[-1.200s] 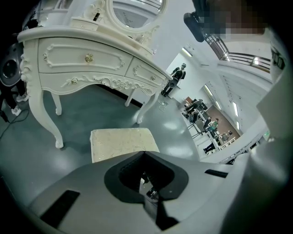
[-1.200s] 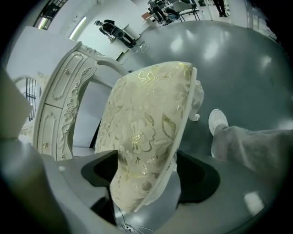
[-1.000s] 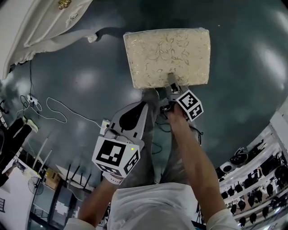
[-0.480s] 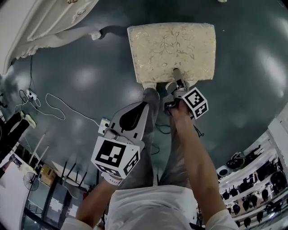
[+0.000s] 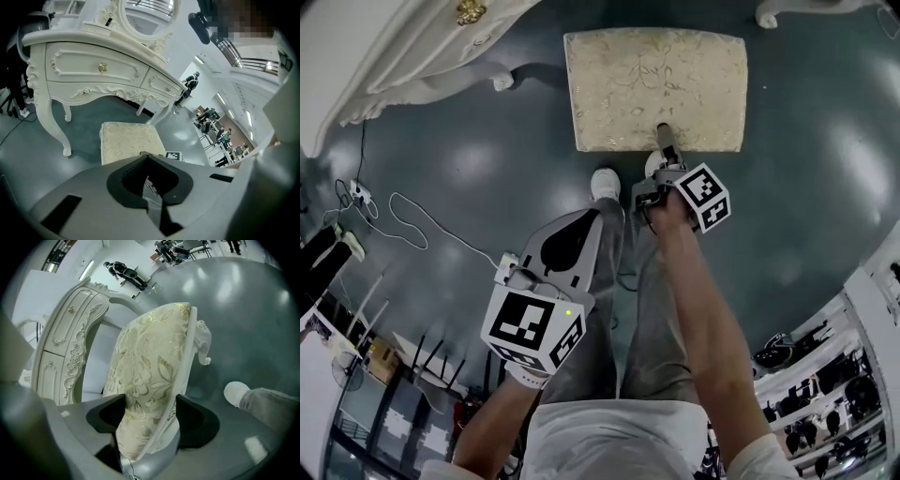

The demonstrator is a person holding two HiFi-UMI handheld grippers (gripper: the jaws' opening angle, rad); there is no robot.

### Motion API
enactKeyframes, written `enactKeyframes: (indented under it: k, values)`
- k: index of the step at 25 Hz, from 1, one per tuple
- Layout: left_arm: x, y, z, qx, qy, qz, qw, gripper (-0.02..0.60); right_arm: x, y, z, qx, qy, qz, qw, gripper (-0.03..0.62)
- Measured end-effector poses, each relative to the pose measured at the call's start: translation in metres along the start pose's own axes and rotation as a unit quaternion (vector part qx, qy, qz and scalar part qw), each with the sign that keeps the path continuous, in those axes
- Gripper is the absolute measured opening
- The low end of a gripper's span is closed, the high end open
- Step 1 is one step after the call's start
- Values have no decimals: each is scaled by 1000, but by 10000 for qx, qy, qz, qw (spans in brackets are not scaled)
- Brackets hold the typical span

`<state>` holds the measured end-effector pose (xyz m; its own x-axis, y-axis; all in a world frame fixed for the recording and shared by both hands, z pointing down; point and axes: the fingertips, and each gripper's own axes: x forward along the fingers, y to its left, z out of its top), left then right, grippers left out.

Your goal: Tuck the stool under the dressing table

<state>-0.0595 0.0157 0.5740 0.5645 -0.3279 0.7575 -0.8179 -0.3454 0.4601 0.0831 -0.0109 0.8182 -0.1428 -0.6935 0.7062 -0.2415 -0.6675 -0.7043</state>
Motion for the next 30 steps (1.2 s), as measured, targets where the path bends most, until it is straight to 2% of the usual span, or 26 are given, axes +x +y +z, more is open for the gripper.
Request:
enactKeyframes:
  k: [3, 9, 14, 19, 30]
  values:
    - [0, 1, 15, -150, -125, 28, 9998, 8, 14, 13, 15, -146, 17, 43, 9999, 349]
    - [8, 17, 55, -440, -301, 162, 9984, 8, 63, 68, 43, -529, 208, 256, 9981, 342]
    - [20, 14, 38, -449, -312, 191, 9983, 8, 78, 70, 56, -684, 296, 474, 9961, 330]
    - [30, 28, 75, -479, -384, 234, 9978, 8, 122, 124, 66, -817, 406, 688, 9935, 318]
    - [41, 37, 105, -510, -566, 336, 9965, 9, 173, 173, 66, -875, 530, 897, 9907, 301]
